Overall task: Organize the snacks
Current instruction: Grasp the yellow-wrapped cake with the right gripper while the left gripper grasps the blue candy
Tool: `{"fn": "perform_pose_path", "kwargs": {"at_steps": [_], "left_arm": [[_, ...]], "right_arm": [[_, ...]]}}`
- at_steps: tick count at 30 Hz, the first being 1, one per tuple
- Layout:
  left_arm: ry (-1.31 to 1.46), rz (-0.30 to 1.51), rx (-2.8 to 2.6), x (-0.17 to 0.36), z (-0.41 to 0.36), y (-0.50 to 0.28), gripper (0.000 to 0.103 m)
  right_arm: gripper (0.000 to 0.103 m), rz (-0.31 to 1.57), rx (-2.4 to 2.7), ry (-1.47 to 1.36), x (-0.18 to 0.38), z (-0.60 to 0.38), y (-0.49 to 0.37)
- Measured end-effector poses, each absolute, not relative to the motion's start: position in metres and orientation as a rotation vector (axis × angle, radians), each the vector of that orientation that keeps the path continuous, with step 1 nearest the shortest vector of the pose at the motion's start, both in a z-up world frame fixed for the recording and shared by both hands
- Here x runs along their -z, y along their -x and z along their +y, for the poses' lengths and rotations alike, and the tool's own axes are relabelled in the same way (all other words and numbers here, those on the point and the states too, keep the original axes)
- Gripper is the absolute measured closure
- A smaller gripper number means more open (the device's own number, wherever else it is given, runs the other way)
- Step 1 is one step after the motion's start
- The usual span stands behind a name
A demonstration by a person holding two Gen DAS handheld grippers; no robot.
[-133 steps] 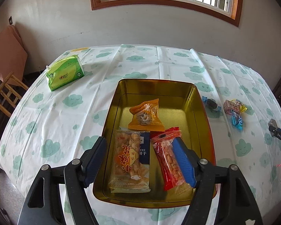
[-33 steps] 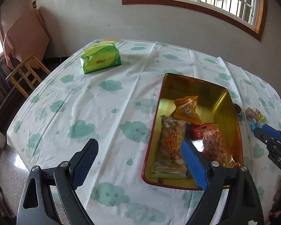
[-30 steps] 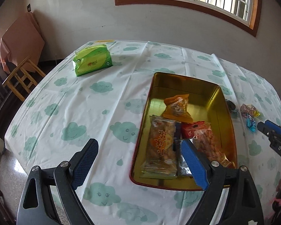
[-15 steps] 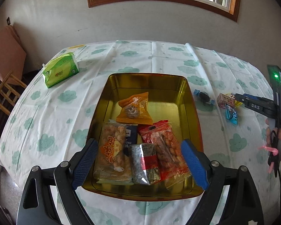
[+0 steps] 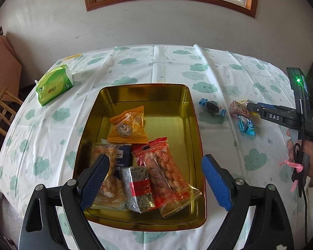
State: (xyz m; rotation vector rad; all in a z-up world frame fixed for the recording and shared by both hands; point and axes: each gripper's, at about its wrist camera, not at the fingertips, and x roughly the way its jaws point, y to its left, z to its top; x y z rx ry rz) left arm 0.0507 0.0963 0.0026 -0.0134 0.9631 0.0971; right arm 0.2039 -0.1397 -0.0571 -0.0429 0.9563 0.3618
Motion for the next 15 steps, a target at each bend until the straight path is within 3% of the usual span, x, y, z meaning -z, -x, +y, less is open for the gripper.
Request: {"fn": "perform_pose_path", "kwargs": {"at_steps": [11,15], "left_arm": [[-0.013,0.974,-0.085,-0.002,0.078,-0.056,0.015],[-0.007,0.984,-0.076,-0.001,0.071,-0.059,0.015]], "right_arm": [[0.062,0.979,-0.389,0.071,0.066,-0.139,-0.221],[0.067,0.955,-0.383,0.129,0.068,-0.133,-0.219]]}}
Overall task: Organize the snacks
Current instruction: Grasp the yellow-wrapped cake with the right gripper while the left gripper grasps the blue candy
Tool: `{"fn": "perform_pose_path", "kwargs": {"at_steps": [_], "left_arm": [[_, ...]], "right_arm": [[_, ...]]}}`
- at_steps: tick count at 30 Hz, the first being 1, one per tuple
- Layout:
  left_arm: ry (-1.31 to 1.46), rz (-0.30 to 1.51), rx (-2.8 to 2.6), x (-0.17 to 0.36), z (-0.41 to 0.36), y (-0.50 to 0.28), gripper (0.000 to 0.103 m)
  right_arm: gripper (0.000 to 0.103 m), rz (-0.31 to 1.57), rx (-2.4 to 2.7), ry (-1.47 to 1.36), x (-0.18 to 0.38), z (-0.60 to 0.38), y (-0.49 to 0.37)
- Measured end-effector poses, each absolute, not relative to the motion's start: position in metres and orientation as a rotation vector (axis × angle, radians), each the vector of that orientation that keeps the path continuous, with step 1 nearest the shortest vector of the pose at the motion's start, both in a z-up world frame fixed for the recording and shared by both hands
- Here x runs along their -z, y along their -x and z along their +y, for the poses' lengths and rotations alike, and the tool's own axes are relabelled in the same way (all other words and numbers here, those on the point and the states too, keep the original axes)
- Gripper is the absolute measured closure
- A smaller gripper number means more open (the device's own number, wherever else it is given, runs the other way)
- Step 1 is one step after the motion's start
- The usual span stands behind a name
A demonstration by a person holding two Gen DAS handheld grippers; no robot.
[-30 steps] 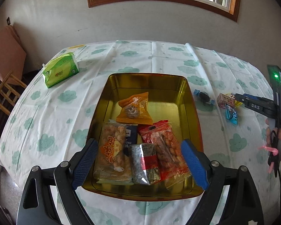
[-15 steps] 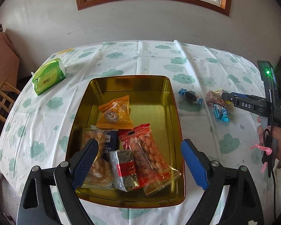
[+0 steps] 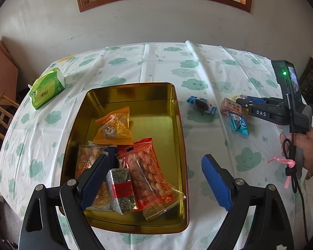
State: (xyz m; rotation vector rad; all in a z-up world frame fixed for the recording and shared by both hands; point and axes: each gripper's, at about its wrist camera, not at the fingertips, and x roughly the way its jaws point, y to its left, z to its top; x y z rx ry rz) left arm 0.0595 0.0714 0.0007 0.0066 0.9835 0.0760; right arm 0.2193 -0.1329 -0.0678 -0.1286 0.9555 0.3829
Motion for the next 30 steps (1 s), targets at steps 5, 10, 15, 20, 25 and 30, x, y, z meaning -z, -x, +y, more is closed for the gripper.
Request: {"fn": "perform_pose_path", "kwargs": {"at_steps": [5,10,15,20,25,30], "left_arm": [[-0.007,0.979,-0.058,-0.001,0.060,-0.062,0.015],[0.006,0.973,-0.015,0.000,0.044,-0.064,0.015],[0.006,0.962,0.042,0.006,0.018,-0.072,0.015],[0.028,0.956,0.111,0.014,-0.008,-0.084,0.015],[0.012,0.956,0.117,0.024,-0.028,-0.096,0.017],[-0.014,0.977,0.116,0.035,-0.039,-0.110,0.026]], "right_arm": [[0.068,0.923,-0.367,0.152,0.068,-0.133,-0.210],[0.068,0.902,-0.338,0.144,0.068,-0.148,-0.190],[0.068,0.883,-0.267,0.123,0.068,-0.180,-0.164],[0.068,0.884,-0.203,0.086,0.068,-0.208,-0.146],[0.068,0.885,-0.145,0.078,0.069,-0.226,-0.129],[0.068,0.887,-0.136,0.060,0.069,-0.232,-0.126]]}}
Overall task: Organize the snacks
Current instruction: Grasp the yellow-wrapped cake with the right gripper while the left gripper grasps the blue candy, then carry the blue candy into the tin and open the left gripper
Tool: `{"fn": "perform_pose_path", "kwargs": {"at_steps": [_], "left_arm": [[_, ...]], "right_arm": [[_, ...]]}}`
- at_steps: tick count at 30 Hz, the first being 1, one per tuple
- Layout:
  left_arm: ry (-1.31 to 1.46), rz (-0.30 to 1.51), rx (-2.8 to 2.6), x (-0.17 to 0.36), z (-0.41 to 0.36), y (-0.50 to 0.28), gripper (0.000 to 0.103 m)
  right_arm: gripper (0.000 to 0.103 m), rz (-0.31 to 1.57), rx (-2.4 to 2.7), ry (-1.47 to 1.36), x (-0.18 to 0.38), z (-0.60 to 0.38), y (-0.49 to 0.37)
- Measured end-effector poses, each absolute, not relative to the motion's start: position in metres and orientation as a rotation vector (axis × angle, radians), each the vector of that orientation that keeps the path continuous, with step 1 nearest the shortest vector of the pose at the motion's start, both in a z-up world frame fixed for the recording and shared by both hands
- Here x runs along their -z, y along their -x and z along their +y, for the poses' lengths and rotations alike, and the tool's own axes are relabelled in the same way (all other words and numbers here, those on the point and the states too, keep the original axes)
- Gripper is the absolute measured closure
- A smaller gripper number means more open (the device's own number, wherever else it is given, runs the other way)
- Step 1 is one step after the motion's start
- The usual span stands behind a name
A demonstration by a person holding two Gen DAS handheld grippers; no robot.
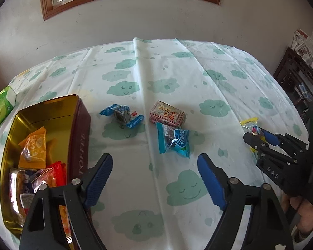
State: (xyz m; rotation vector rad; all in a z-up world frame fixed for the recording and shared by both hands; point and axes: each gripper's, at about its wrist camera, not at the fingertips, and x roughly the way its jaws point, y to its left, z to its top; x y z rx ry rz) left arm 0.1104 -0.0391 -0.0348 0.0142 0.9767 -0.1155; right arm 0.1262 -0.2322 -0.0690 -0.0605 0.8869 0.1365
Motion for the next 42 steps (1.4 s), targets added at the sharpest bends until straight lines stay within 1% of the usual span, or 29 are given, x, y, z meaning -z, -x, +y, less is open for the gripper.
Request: {"fn": "perform_pose_path", "kwargs": {"at_steps": [2,6,9,12,15,18,19,21,22,23,35,42], "left_arm": [[0.003,0.981,0.123,0.039,-0.041,-0.117,0.032],[0.024,1.006,0.116,0.049,-0.044,-0.134,0.034],[0.041,1.023,0.112,0.055,-0.045,-0.144,0.038],[0.053,1.037,0.103,0.061,-0.047,-0.152,0.038],[0.044,1.041,0.104,0.064,-0.051,-0.157,0.043],[0.039,1.053,0.109,0.068,-0.054,-0.160,0.054],[0.042,1.061,0.116,0.070,-0.055,-0.160,0.059],[0.032,1.056,0.110,0.070,-0.056,-0.159,0.062],[0.025,1.051,0.109,0.070,-0.057,-0.158,0.068],[0.019,1.048,0.111,0.069,-0.057,-0.157,0.070],[0.023,1.040,0.145,0.059,-0.050,-0.131,0.074],[0.053,1.024,0.197,0.041,-0.043,-0.111,0.074]], "right_arm": [[0.068,0.887,-0.135,0.065,0.069,-0.231,-0.126],[0.068,0.886,-0.143,0.047,0.069,-0.233,-0.124],[0.068,0.886,-0.148,0.039,0.069,-0.235,-0.124],[0.068,0.887,-0.150,0.036,0.069,-0.235,-0.124],[0.067,0.887,-0.152,0.030,0.069,-0.236,-0.125],[0.067,0.887,-0.153,0.029,0.069,-0.237,-0.125],[0.067,0.887,-0.152,0.031,0.069,-0.237,-0.125],[0.067,0.887,-0.152,0.031,0.069,-0.237,-0.125],[0.067,0.887,-0.152,0.030,0.069,-0.237,-0.125],[0.067,0.887,-0.152,0.030,0.069,-0.237,-0.125],[0.067,0.888,-0.142,0.049,0.069,-0.234,-0.124],[0.066,0.889,-0.135,0.071,0.070,-0.231,-0.124]]}}
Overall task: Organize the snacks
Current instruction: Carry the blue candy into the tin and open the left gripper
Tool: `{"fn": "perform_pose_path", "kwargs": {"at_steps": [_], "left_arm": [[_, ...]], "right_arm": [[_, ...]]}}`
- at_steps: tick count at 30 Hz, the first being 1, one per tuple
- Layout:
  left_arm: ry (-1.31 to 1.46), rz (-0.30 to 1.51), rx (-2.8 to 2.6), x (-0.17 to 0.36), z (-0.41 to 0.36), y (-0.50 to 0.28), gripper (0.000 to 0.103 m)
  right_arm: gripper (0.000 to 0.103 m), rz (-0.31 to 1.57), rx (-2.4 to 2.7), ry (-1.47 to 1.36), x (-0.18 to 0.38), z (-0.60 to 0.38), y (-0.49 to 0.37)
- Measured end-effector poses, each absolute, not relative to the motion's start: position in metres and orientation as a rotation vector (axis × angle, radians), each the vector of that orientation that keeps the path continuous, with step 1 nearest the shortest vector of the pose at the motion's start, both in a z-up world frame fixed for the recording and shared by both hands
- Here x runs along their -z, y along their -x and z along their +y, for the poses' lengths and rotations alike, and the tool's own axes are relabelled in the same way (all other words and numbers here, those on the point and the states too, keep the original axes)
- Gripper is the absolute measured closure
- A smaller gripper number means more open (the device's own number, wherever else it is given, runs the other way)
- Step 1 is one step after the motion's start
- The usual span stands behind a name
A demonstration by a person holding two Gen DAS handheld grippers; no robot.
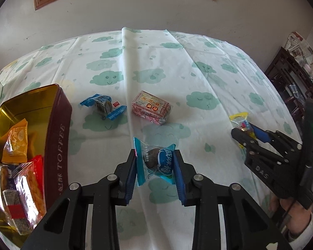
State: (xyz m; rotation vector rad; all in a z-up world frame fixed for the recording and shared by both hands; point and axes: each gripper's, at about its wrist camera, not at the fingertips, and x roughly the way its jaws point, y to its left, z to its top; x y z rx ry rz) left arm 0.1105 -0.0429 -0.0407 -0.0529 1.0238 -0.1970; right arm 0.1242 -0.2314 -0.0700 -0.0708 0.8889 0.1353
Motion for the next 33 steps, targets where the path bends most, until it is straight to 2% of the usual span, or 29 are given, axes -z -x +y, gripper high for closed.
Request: {"fn": "perform_pose_path", "kwargs": {"at_steps": [14,26,33], "left_arm": [[0.040,0.899,0.111,-0.015,0.025,-0.084,0.074],[0.048,0.948,-0.094,0.008,0.114,-0.106,0.074],[0.061,0.977,-0.149,0.024,0.139,-0.110,0.074]], "right_arm": [[0.066,0.887,-0.130,0.081,0.071,-0.231,-0.124],[0.066,0.887,-0.129,0.082,0.071,-0.231,-0.124],[0.066,0.887,-0.128,0.084,0.071,-0.230,-0.124]]}}
